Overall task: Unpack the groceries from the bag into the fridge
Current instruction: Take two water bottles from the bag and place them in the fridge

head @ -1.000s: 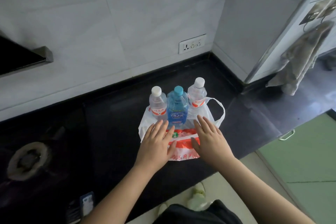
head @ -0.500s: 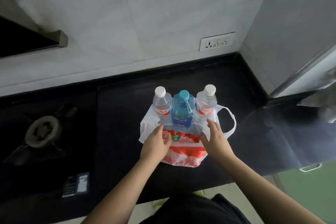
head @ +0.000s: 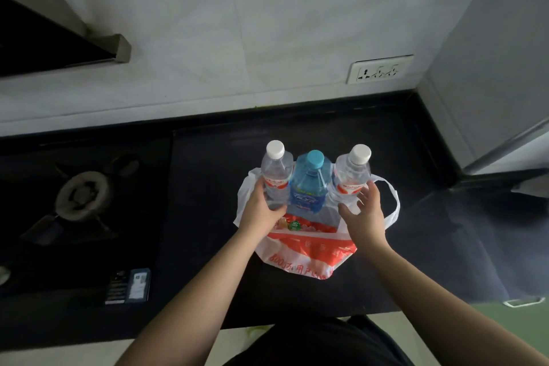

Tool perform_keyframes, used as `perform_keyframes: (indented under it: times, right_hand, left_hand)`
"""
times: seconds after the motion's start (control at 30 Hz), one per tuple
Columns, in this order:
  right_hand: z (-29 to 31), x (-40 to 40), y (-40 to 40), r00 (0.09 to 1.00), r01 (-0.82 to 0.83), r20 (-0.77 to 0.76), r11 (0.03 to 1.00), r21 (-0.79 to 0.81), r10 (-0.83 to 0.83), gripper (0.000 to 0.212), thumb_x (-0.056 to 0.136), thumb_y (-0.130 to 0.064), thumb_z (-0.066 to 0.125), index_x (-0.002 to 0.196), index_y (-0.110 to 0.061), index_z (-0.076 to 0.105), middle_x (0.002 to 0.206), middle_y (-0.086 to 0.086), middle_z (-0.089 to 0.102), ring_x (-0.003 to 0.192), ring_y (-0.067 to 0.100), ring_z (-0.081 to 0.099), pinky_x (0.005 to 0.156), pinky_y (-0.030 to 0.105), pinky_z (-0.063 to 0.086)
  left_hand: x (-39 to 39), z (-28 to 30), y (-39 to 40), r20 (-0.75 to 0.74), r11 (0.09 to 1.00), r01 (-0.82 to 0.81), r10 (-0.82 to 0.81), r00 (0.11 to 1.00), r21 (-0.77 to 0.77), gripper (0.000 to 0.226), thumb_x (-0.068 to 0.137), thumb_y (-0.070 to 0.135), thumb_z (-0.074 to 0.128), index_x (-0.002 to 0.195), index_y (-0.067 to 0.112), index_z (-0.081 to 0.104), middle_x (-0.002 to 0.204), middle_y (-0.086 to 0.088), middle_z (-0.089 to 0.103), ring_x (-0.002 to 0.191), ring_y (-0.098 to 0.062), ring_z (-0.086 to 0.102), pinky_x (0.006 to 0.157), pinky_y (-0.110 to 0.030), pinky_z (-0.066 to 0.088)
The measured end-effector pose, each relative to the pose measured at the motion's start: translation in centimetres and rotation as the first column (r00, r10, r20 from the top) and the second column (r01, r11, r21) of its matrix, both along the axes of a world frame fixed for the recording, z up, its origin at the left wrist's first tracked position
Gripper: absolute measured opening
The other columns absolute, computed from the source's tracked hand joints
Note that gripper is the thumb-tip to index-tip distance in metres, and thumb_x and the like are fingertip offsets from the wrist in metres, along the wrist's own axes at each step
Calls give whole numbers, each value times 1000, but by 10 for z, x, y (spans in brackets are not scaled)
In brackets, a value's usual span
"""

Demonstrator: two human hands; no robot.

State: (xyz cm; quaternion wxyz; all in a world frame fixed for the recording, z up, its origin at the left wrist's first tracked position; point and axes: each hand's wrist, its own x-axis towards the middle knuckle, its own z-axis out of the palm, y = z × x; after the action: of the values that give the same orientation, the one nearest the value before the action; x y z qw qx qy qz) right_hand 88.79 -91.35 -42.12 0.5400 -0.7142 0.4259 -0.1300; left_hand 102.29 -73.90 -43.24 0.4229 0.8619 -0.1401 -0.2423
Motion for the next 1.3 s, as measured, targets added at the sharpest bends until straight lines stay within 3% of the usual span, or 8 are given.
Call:
perform_keyframes:
  times: [0.3, 0.53, 0.7, 0.9, 1.0, 1.1, 1.2, 1.3]
  right_hand:
    - [3, 15, -4, 999, -29, 21, 999, -19, 29, 69, 79, -14, 76, 134, -32, 38, 113, -13, 57, 100, 7, 55, 85, 28, 46]
    - [5, 21, -6, 1000, -2, -24, 999, -43, 1, 64, 77, -32, 79, 130, -29, 43, 108, -10, 63, 93, 12, 61, 79, 30, 50]
    - [9, 16, -8, 999, -1, -44, 997, -76, -2, 60, 74, -33, 81, 125, -25, 50, 100, -9, 66, 91, 15, 65, 77, 30, 51]
    - [31, -2, 3, 1000, 19, 3, 995, -95, -19, 56, 74, -26, 81, 122, -21, 53, 106, -9, 67, 92, 11, 63, 81, 32, 53]
    - [48, -14, 13, 998, 55, 43, 991, -122, -50, 51, 75, -23, 80, 120, -21, 55, 99, -19, 62, 92, 10, 62, 81, 32, 52]
    - [66, -24, 20, 994, 60, 96, 987, -150, -46, 49, 77, -24, 79, 119, -26, 54, 110, -8, 63, 99, 13, 62, 85, 35, 52]
    - [84, -36, 26, 994, -5, 110, 991, -136, 20, 54, 78, -26, 78, 125, -21, 52, 119, 0, 63, 103, 17, 63, 87, 40, 54]
    - [98, -46, 39, 972, -107, 215, 994, 29, 98, 48, 79, -26, 74, 122, -22, 55, 113, 3, 68, 97, 23, 69, 81, 42, 57]
  left_hand:
    - [24, 3, -24, -27, 996, -3, 5, 1000, 86, 48, 69, 35, 82, 107, 29, 53, 91, 10, 65, 85, -1, 59, 62, -13, 39]
    - [24, 5, -20, 16, 995, -27, 25, 1000, 97, 45, 69, 33, 82, 103, 29, 54, 88, 11, 64, 83, -4, 59, 69, -21, 46]
    - [25, 6, -5, -5, 998, -58, 58, 998, 16, 47, 64, 31, 86, 102, 30, 58, 93, 12, 67, 91, -4, 63, 79, -26, 52]
    - [9, 31, 21, -35, 994, -57, 54, 998, -94, 43, 67, 28, 87, 100, 31, 59, 94, 15, 66, 87, 4, 62, 72, -17, 48]
    - [0, 44, 35, -30, 988, -44, 40, 999, -148, 48, 67, 28, 87, 107, 30, 60, 99, 16, 66, 93, 2, 62, 79, -21, 52]
    - [-4, 55, 52, -30, 974, 42, -50, 998, -224, 54, 70, 31, 85, 118, 26, 60, 108, 14, 67, 102, 0, 63, 89, -28, 53]
    - [-10, 66, 69, -141, 934, 54, -110, 984, -352, 58, 72, 31, 84, 124, 29, 57, 114, 12, 67, 109, -2, 61, 93, -35, 53]
    - [-17, 80, 83, -268, 873, 57, -210, 940, -484, 61, 79, 32, 78, 132, 28, 50, 125, 7, 64, 117, -10, 59, 97, -39, 50]
